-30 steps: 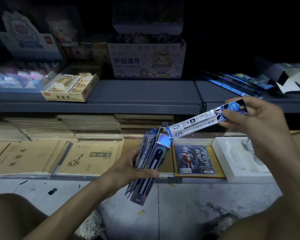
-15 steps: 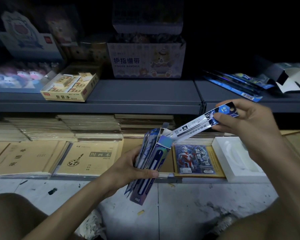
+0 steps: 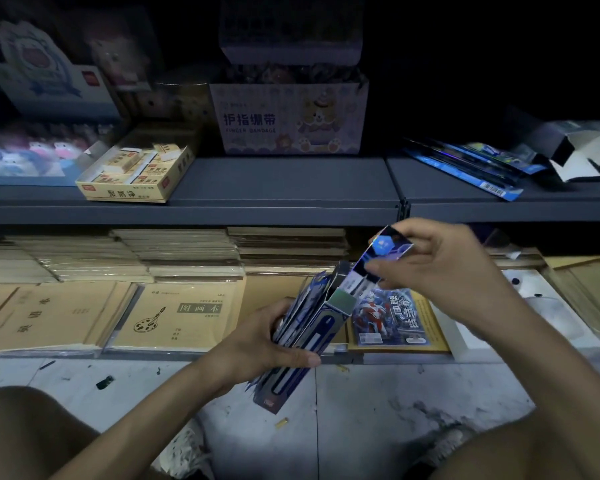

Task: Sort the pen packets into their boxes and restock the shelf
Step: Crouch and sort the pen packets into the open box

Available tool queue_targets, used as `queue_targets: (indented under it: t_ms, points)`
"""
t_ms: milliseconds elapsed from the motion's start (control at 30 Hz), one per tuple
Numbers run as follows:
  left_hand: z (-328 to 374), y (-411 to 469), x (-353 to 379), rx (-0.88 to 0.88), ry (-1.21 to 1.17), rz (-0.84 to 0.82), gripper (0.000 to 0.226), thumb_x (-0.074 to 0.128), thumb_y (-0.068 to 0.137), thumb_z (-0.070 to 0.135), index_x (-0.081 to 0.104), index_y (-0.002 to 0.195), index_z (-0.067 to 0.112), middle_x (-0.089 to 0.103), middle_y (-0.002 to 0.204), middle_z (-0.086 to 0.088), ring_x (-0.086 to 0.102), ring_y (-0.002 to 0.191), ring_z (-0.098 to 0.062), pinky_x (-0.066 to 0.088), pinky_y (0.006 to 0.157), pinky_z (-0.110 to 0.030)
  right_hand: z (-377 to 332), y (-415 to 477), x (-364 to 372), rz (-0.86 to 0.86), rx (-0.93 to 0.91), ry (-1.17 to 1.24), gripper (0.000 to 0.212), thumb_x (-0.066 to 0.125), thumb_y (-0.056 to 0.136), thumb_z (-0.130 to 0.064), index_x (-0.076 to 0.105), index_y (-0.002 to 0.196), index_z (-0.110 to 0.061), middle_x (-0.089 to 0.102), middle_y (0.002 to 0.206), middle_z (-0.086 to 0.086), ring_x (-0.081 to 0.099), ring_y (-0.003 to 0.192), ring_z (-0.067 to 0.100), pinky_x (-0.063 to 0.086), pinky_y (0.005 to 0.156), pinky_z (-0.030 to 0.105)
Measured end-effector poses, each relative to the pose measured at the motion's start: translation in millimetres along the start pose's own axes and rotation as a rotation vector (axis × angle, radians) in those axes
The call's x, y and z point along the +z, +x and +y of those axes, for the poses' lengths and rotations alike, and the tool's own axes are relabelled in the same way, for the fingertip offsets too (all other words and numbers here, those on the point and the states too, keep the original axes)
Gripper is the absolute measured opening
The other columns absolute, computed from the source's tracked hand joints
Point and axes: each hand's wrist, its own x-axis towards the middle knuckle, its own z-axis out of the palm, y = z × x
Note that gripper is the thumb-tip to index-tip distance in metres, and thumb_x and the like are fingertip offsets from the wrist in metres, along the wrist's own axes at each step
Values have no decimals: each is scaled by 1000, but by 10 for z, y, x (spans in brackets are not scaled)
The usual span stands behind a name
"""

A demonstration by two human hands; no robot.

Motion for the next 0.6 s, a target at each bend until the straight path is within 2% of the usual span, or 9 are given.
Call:
queue_targets:
  t_ms: [67,167,333,500,600]
  points:
    - [5,7,2,4,4,-2,67,91,75,20,57,132,27,76,114,5,74,104,-13,62,90,-36,50,0,83,-37,14,-99,12,84,83,-8,77,91,-12,80,83,0,78,72,21,65,78,45]
    - [3,10,13,8,10,1,68,91,75,21,57,133,29,75,115,5,73,105,-13,61,92,-39,116,-1,193,-64,40,-174,11,85,83,-13,75,85,-17,79,80,-4,76,66,13,66,73,45]
    - [2,23,17,19,-7,12,72,93,74,22,56,135,31,75,117,5,73,107,-14,61,94,-42,95,49,121,-39,76,-108,12,86,81,-11,76,87,-10,79,82,5,77,69,21,66,69,41]
    - [-9,9,47,24,9,-10,72,94,72,25,57,134,33,75,117,4,73,107,-15,59,96,-45,158,46,295,-290,194,-247,14,83,85,-10,75,91,-1,78,86,10,75,76,27,62,64,42]
    - [-18,13,53,20,2,-27,72,94,72,26,57,134,34,75,118,3,72,109,-16,59,97,-47,124,88,181,-306,251,-183,16,82,86,-10,76,93,2,76,84,20,69,65,18,52,52,29]
